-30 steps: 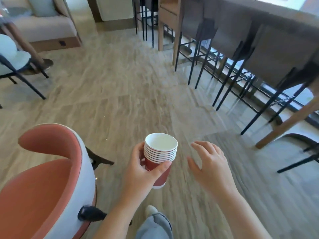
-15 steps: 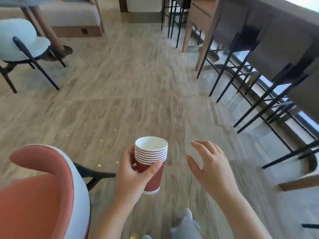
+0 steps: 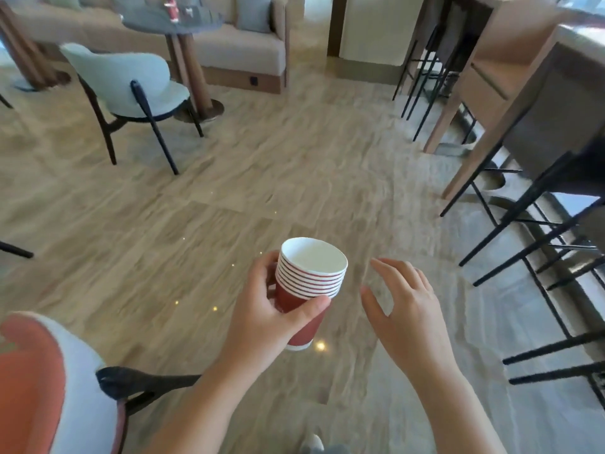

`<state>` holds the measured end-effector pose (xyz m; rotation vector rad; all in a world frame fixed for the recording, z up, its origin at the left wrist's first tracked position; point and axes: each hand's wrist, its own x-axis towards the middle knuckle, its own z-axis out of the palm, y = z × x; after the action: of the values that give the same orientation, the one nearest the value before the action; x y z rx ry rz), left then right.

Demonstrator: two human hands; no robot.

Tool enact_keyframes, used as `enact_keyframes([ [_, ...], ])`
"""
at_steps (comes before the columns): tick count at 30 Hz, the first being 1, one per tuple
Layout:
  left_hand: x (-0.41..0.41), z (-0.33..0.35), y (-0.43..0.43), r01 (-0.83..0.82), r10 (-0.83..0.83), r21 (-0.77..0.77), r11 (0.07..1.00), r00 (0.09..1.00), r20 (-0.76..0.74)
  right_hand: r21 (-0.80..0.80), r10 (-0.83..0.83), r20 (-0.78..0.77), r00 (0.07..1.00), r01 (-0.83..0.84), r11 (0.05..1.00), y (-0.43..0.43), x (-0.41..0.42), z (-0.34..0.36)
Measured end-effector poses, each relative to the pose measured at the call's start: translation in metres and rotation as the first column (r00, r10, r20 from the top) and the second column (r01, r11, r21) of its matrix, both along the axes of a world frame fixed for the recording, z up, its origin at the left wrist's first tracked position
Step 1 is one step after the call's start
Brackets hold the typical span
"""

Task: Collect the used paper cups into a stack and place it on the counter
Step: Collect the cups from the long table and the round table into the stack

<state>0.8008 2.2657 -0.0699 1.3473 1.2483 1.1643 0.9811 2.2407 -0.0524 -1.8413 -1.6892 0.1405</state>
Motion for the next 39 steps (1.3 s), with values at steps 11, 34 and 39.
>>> enact_keyframes([
  [11, -0.054, -0.027, 0.094, -0.344, 0.340, -0.064, 0.937, 0.938, -0.070, -0.033, 0.246, -0.003, 0.969, -0.246, 0.969, 0.138, -0.032, -0.017],
  [34, -0.330, -0.042, 0.309, -0.747, 0.728, -0.083, 0.660, 0.663, -0.174, -0.050, 0.739, 0.042, 0.672, -0.737, 0.674, 0.449, -0.360, -0.018],
  [39, -0.373, -0.048, 0.343, -0.829, 0.824, -0.172, 0.533, 0.554, -0.120, -0.078, 0.816, 0.009, 0.578, -0.813, 0.576, 0.511, -0.417, -0.029],
])
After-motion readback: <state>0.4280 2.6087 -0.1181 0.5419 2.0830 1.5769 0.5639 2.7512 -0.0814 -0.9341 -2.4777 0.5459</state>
